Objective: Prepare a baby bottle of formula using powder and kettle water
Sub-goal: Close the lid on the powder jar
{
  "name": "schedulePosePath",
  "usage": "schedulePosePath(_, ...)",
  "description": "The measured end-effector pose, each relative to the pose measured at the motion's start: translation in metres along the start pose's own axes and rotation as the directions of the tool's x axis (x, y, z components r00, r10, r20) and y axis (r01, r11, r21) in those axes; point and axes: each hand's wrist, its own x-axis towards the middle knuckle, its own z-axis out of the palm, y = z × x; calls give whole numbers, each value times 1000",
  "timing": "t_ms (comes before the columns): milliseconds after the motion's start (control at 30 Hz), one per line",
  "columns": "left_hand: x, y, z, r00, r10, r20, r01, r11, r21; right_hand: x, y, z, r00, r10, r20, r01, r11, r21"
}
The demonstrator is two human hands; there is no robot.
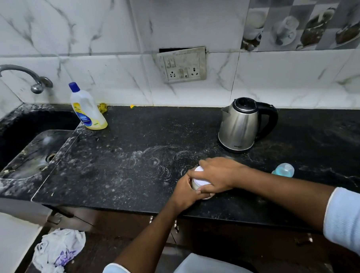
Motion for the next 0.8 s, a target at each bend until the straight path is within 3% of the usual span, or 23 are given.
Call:
schedulePosePath(67,1,-5,3,999,10,-31,-10,1000,0,1,1,8,1000,-5,-20,5,999,-32)
schedulePosePath(233,2,-7,4,999,33,-28,-32,999,16,6,-16,17,981,171,-90,-168,985,47)
schedulePosePath(367,2,-1,-1,1000,0,20,-1,1000,12,-2,9,9,999,-41,-15,41,999,-11)
schedulePosePath(533,2,-1,2,1000,-9,-17,10,999,36,7,0,21,995,7,-98,-16,996,-91)
schedulePosePath(667,-4,3,13,994,34,-105,-27,997,73,5,-18,27,953,252,-170,-255,967,7)
schedulePosePath(800,-8,14,29,980,60,-188,-44,995,90,10,-40,22,833,547,-87,-532,834,149)
